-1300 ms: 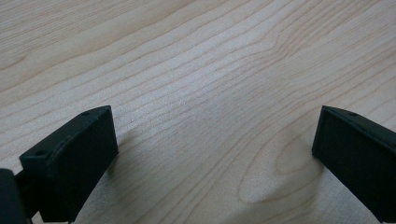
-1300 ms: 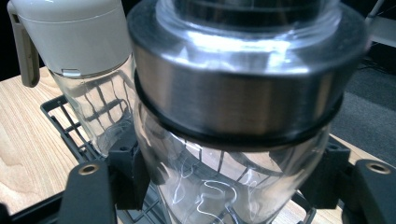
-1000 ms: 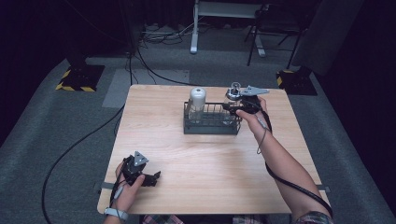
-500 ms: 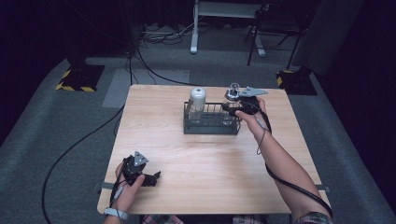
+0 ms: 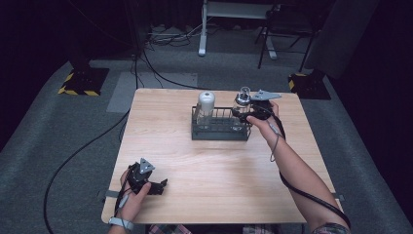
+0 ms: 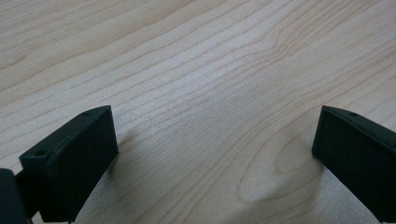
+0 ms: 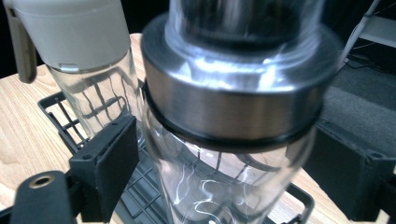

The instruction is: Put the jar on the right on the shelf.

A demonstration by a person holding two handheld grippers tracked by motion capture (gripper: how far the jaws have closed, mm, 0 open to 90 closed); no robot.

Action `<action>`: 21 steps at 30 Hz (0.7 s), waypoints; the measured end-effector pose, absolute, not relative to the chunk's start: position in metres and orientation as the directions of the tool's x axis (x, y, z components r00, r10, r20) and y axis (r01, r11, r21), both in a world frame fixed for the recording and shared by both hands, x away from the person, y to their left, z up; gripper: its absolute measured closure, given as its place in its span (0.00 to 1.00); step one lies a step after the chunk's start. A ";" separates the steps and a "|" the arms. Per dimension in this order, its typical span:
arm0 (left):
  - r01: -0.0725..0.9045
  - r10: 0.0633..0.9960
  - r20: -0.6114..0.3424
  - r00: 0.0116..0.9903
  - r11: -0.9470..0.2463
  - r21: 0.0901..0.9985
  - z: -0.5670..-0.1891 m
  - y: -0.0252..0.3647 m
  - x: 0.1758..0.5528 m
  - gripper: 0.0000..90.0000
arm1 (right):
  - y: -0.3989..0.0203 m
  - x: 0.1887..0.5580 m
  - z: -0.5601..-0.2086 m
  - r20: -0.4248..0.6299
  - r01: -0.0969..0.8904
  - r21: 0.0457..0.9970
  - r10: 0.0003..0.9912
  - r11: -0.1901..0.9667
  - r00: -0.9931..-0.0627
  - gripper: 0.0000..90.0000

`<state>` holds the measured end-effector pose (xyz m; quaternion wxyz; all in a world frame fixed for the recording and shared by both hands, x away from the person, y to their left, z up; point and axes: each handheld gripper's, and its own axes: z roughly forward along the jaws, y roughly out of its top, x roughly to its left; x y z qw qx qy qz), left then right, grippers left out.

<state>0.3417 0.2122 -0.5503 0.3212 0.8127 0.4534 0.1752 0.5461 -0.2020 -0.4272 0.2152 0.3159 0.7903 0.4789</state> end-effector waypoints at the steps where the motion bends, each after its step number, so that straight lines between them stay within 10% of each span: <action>1: 0.625 0.850 -0.007 0.527 -0.382 0.681 -0.550 0.212 0.342 0.00 | -0.204 0.544 -0.424 -0.037 0.293 0.894 0.705 0.340 -0.708 0.14; 21: 0.624 0.850 -0.005 0.527 -0.383 0.682 -0.550 0.212 0.342 0.00 | -0.220 0.513 -0.405 -0.046 0.291 0.884 0.687 0.366 -0.725 0.14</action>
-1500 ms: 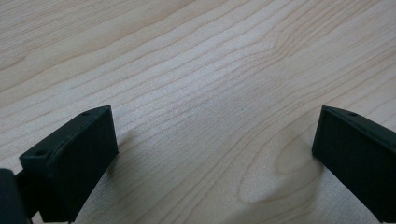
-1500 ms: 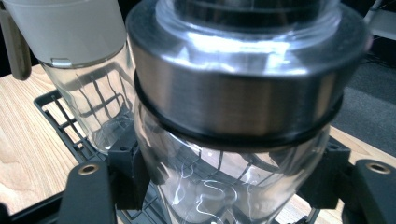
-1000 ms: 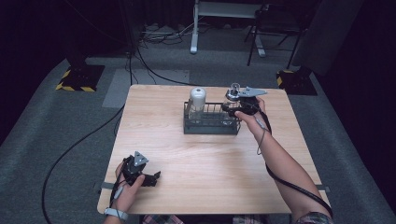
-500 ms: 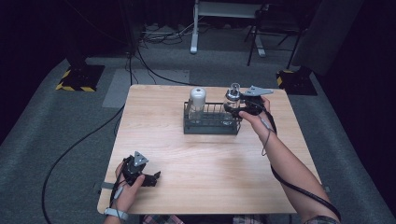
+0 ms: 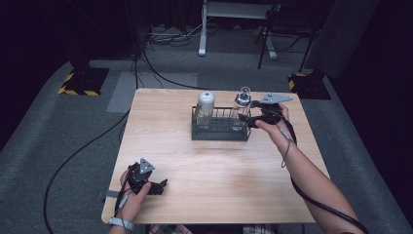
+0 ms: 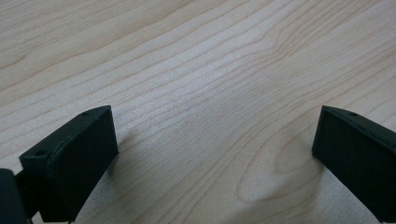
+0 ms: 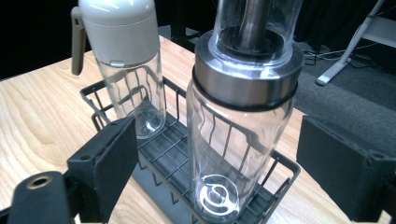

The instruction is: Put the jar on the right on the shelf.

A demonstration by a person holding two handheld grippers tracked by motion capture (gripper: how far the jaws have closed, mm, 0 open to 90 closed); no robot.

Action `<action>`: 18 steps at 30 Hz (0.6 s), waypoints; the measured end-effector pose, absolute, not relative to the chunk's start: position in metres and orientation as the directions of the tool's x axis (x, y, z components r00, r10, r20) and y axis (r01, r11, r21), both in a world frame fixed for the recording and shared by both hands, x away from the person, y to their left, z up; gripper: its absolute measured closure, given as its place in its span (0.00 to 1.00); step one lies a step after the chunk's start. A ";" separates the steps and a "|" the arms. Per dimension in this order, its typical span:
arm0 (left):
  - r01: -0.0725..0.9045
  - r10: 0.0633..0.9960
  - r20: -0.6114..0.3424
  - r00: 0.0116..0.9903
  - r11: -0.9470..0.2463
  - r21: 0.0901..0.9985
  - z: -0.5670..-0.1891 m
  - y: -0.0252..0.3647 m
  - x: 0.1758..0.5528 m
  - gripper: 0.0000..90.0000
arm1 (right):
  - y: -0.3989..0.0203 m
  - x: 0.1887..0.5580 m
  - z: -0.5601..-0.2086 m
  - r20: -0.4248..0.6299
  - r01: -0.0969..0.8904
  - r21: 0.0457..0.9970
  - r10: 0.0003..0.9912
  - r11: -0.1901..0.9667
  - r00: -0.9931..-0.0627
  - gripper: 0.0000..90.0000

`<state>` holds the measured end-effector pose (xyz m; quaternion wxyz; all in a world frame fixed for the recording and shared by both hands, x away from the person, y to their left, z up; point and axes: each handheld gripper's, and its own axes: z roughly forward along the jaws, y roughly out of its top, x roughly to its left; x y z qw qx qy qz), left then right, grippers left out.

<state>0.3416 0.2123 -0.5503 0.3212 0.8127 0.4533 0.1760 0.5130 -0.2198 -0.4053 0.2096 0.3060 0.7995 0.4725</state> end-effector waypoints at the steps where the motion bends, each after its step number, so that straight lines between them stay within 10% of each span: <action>1: 0.624 0.849 -0.005 0.528 -0.384 0.681 -0.550 0.212 0.342 0.00 | -0.220 0.513 -0.405 -0.046 0.291 0.884 0.687 0.366 -0.725 0.14; 18: 0.624 0.851 -0.004 0.526 -0.382 0.682 -0.550 0.213 0.341 0.00 | -0.237 0.479 -0.385 -0.050 0.261 0.892 0.657 0.368 -0.753 0.14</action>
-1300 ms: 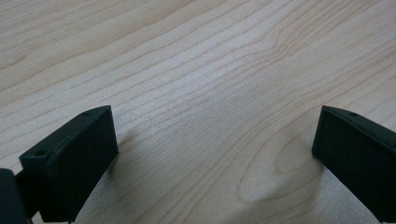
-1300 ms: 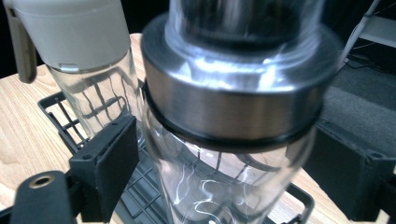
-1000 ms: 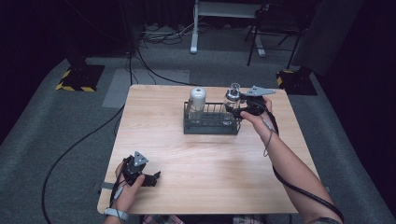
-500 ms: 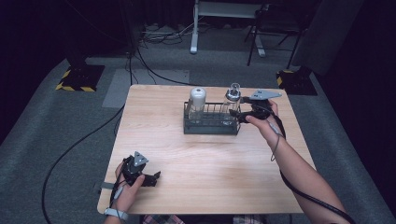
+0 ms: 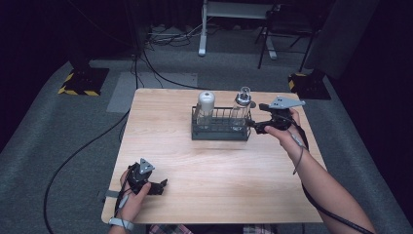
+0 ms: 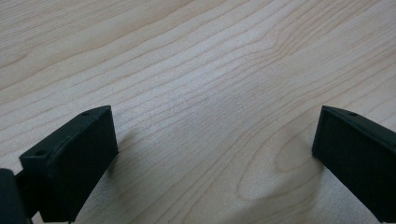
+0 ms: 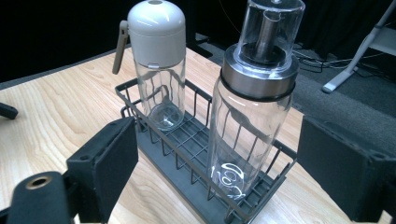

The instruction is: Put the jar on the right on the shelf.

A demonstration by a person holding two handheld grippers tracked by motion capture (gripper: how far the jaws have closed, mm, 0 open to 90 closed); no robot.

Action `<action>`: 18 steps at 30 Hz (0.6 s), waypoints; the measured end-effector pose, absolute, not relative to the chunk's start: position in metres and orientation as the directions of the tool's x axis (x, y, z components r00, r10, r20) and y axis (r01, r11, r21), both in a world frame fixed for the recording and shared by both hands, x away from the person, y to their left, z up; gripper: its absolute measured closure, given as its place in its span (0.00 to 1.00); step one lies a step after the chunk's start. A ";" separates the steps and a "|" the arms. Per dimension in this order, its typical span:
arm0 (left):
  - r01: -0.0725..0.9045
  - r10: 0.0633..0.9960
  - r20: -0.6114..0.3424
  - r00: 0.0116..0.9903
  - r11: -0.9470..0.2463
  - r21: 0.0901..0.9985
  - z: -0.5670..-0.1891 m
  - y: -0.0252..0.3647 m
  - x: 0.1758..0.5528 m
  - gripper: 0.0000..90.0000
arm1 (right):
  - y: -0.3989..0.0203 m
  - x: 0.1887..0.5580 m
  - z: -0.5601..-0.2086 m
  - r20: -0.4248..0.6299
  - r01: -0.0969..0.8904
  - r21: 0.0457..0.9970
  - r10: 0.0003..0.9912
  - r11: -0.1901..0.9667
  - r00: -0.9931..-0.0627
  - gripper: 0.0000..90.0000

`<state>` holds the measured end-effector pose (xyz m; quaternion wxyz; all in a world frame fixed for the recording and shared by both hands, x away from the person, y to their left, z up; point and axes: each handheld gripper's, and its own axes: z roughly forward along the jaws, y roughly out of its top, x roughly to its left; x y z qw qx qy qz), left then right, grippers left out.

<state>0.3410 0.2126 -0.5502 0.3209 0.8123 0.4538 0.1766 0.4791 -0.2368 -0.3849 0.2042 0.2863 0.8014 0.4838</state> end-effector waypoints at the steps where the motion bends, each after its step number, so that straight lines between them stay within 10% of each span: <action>1: 0.624 0.851 -0.005 0.525 -0.382 0.682 -0.550 0.213 0.341 0.00 | -0.238 0.478 -0.384 -0.049 0.261 0.893 0.656 0.367 -0.753 0.14; 18: 0.623 0.850 -0.003 0.526 -0.384 0.681 -0.550 0.213 0.341 0.00 | -0.258 0.459 -0.382 -0.035 0.263 0.899 0.655 0.351 -0.754 0.14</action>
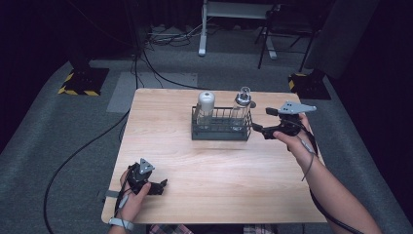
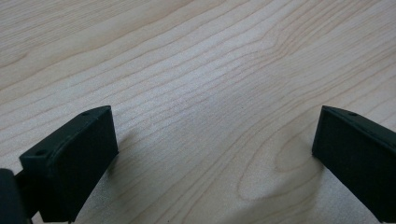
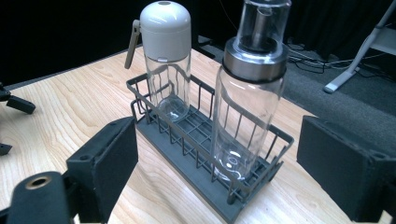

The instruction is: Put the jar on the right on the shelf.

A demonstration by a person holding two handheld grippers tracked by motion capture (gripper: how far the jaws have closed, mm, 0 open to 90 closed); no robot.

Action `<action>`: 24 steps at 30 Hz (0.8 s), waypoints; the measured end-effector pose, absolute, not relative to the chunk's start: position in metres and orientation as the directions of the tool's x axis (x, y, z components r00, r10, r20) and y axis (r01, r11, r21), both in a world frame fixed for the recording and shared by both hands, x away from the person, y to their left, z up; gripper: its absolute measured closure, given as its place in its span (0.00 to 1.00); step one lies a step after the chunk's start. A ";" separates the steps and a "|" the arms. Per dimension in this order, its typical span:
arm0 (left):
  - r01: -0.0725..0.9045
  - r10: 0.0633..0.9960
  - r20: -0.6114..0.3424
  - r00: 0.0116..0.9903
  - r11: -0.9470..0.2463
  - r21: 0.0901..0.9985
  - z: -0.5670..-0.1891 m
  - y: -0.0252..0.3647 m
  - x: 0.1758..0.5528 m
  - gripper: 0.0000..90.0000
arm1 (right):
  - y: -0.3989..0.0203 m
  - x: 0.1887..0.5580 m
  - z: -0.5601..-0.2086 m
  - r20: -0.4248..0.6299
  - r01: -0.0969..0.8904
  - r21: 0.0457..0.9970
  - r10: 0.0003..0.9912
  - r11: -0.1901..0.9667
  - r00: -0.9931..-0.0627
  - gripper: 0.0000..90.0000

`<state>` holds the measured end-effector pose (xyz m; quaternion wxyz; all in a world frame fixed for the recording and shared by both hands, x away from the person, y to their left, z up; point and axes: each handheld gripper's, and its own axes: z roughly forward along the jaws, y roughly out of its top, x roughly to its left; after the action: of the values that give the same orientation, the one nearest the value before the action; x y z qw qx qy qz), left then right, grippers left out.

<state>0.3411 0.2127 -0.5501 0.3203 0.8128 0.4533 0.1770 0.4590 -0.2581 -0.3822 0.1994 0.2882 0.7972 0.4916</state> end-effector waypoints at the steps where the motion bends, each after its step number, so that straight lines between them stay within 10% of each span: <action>1: 0.623 0.850 -0.003 0.526 -0.383 0.682 -0.550 0.213 0.341 0.00 | -0.260 0.458 -0.383 -0.033 0.264 0.899 0.656 0.348 -0.754 0.14; 24: 0.624 0.851 -0.005 0.525 -0.382 0.682 -0.550 0.213 0.341 0.00 | -0.304 0.429 -0.395 0.010 0.313 0.894 0.685 0.320 -0.728 0.14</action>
<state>0.3410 0.2125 -0.5502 0.3209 0.8123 0.4540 0.1766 0.4290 -0.3040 -0.3953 0.1900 0.3159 0.7898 0.4903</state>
